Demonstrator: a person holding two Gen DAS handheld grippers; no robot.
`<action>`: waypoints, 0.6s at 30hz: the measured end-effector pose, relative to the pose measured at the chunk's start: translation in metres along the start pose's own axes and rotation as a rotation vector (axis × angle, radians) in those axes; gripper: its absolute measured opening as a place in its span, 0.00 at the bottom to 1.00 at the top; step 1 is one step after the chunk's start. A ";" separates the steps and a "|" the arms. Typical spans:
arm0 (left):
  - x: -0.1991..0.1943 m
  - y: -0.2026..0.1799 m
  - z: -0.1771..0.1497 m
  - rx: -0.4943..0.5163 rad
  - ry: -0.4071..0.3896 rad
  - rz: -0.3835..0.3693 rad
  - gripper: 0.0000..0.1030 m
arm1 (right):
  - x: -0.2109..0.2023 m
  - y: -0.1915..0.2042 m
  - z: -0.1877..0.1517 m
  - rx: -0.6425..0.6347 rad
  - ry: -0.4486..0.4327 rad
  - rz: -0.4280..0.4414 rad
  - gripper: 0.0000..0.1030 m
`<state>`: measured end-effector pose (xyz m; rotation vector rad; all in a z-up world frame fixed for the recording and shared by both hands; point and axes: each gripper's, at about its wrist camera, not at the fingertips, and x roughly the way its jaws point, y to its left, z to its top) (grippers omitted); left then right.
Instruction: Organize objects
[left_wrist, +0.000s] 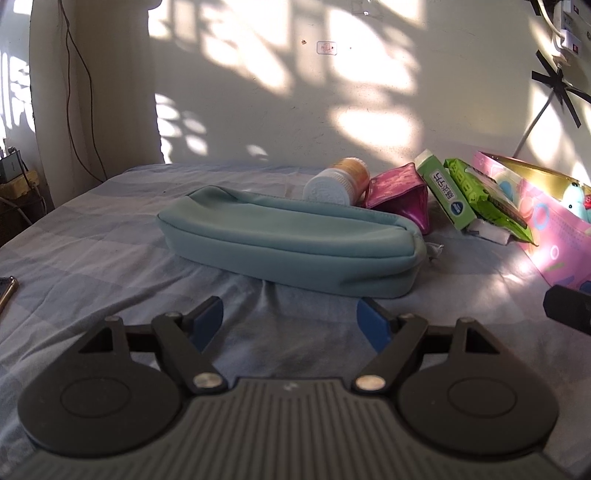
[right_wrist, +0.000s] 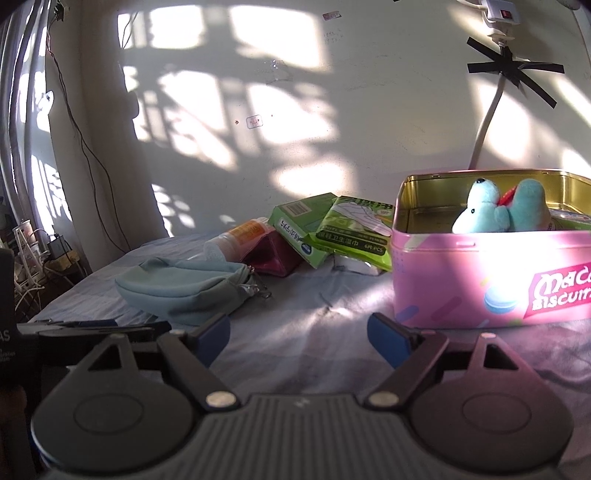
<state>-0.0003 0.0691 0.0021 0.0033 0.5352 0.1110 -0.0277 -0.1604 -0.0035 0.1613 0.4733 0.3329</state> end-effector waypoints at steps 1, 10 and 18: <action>0.000 0.000 0.000 -0.001 -0.001 -0.001 0.79 | 0.000 0.000 0.000 0.000 0.001 -0.001 0.82; -0.003 0.008 -0.001 -0.037 -0.022 -0.024 0.80 | 0.026 0.012 0.010 -0.067 0.107 0.049 0.82; -0.004 0.017 -0.001 -0.100 -0.037 -0.044 0.80 | 0.072 0.011 0.026 0.051 0.152 0.122 0.82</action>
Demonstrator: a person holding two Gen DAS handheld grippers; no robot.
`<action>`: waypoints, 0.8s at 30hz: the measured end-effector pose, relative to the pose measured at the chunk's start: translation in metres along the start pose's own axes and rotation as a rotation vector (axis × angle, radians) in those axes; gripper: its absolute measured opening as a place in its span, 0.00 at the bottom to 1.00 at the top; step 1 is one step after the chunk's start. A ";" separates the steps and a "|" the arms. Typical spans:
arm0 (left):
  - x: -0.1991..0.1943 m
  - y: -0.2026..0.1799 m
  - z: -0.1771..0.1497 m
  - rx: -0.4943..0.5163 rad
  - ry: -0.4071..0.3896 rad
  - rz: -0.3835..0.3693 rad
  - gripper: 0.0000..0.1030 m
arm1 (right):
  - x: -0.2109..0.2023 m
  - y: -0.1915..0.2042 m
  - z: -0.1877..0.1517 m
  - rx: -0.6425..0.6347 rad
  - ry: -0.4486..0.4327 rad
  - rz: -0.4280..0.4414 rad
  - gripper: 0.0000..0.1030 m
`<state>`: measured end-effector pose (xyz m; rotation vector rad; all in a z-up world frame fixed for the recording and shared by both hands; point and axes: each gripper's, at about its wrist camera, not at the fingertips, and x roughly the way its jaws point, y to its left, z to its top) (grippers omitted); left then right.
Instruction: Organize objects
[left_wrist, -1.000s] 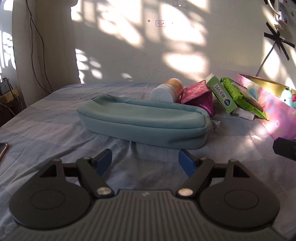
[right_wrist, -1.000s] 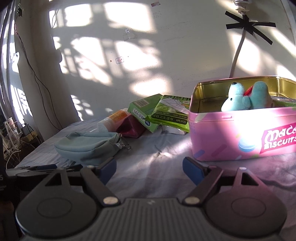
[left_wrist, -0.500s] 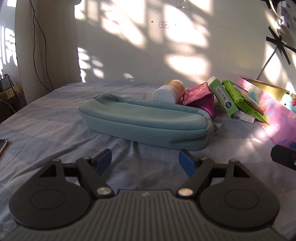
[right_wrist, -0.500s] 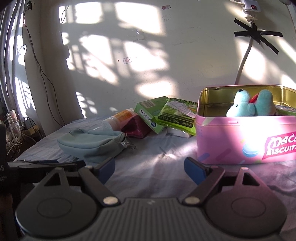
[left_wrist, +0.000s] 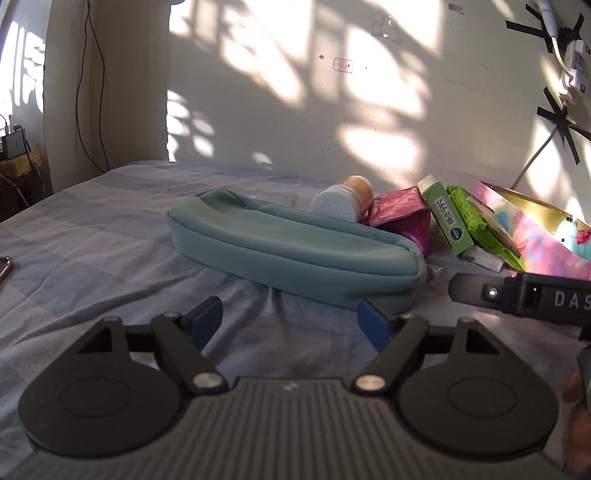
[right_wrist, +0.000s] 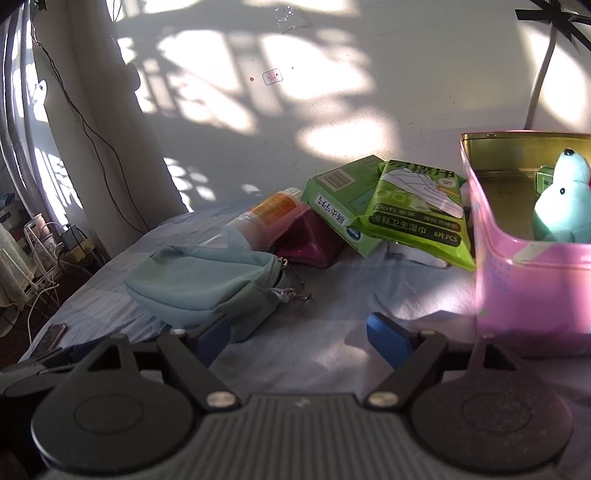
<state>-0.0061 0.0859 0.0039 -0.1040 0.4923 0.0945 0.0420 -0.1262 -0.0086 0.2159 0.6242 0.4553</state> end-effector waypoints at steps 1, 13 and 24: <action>0.000 0.001 0.000 -0.008 -0.002 -0.004 0.80 | 0.003 0.000 0.001 0.005 0.001 0.011 0.82; 0.001 0.009 0.001 -0.053 -0.012 -0.021 0.80 | 0.055 0.005 0.019 0.193 0.079 0.146 0.86; 0.002 0.009 0.001 -0.061 -0.014 -0.019 0.80 | 0.071 0.025 0.022 0.136 0.061 0.031 0.47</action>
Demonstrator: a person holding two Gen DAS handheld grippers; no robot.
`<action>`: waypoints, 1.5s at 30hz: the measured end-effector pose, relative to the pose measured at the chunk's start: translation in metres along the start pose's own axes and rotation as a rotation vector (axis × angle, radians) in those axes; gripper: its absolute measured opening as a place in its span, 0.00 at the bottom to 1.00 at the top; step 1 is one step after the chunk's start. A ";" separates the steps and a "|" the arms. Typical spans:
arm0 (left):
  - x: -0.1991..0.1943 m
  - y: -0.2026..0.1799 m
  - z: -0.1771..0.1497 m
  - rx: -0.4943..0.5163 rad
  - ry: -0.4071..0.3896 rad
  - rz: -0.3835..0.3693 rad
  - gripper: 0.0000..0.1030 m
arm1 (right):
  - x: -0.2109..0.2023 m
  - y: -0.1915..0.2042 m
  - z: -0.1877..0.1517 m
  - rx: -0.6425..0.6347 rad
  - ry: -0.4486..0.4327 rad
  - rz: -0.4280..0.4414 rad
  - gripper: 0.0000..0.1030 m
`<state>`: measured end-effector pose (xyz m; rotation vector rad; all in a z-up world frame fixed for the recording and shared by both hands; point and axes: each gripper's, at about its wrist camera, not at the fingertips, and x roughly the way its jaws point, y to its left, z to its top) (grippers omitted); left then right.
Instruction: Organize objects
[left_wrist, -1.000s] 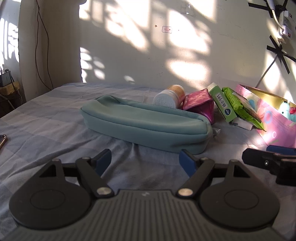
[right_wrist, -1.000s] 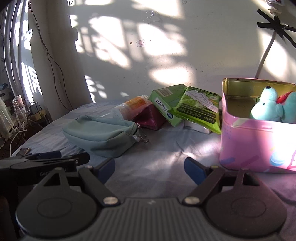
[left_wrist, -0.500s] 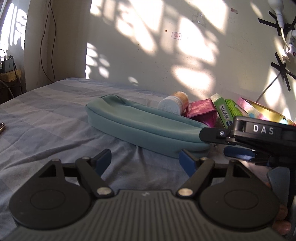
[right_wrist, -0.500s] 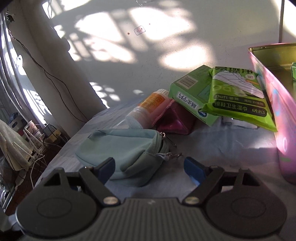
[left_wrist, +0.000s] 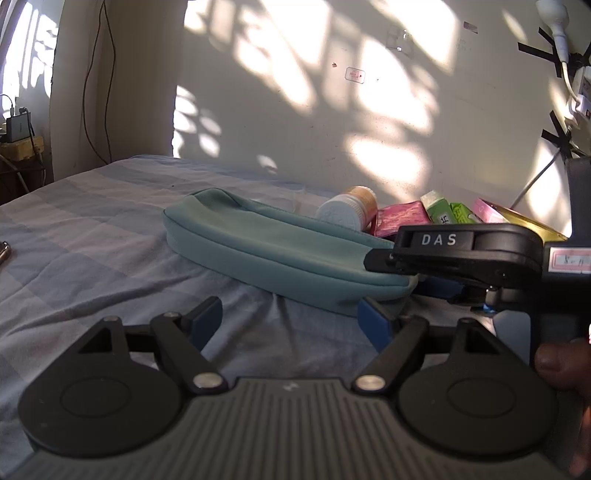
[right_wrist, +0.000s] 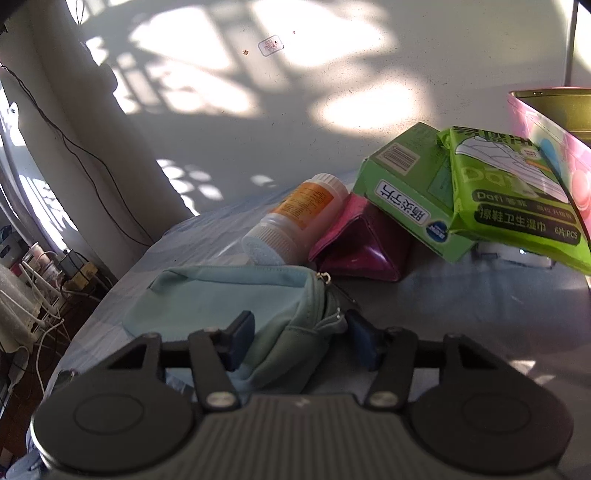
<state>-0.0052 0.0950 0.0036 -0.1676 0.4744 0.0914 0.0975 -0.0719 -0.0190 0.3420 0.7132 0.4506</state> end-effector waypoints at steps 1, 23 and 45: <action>0.000 0.000 0.000 -0.002 0.001 0.001 0.80 | -0.001 -0.001 0.000 0.007 -0.003 -0.001 0.45; -0.006 -0.003 -0.001 0.015 -0.034 -0.017 0.95 | -0.161 -0.090 -0.047 0.047 -0.130 -0.143 0.33; -0.002 -0.083 0.003 0.078 0.175 -0.403 0.74 | -0.234 -0.172 -0.078 0.216 -0.232 -0.233 0.52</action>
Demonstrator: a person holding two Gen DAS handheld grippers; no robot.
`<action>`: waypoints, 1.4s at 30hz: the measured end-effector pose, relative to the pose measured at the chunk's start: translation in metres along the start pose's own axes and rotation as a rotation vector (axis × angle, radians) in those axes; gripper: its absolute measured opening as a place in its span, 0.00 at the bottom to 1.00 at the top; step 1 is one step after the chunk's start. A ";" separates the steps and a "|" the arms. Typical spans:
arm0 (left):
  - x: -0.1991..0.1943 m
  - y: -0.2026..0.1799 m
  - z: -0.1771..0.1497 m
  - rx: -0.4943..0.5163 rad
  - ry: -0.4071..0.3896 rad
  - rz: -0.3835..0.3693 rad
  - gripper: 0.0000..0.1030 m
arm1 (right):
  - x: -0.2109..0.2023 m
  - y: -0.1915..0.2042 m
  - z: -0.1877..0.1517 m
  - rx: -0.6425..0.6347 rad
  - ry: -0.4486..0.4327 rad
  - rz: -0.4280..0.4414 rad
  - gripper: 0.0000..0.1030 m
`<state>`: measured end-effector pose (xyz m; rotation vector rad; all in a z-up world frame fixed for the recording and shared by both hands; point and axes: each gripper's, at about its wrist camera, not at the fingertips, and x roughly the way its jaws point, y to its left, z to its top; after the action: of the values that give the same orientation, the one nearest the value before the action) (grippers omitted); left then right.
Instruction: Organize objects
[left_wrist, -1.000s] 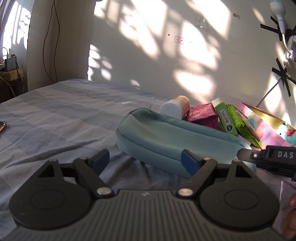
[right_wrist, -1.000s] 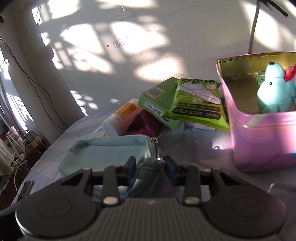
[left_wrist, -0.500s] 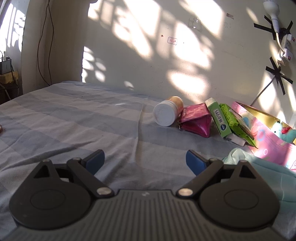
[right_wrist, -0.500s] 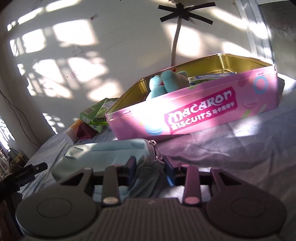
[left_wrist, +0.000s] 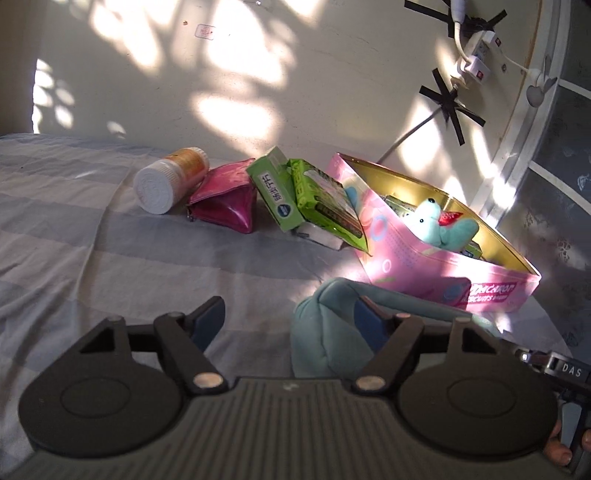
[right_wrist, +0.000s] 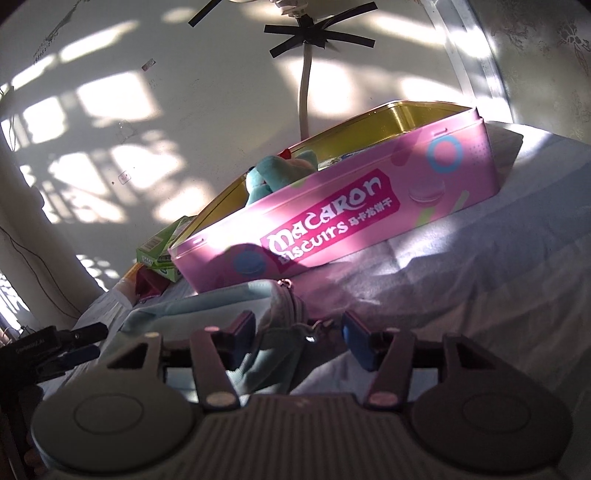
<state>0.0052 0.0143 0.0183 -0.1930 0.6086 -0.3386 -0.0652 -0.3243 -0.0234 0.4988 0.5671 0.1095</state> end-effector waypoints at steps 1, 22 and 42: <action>0.008 -0.006 -0.001 0.009 0.030 -0.015 0.71 | -0.001 -0.001 -0.001 -0.003 0.004 0.008 0.52; -0.004 -0.114 0.075 0.166 -0.306 -0.173 0.45 | -0.063 0.000 0.075 -0.208 -0.419 0.036 0.33; 0.144 -0.158 0.113 0.169 -0.214 0.037 0.59 | 0.064 -0.055 0.158 -0.211 -0.346 -0.185 0.65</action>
<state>0.1424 -0.1759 0.0772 -0.0545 0.3692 -0.3268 0.0718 -0.4244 0.0337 0.2491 0.2563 -0.0922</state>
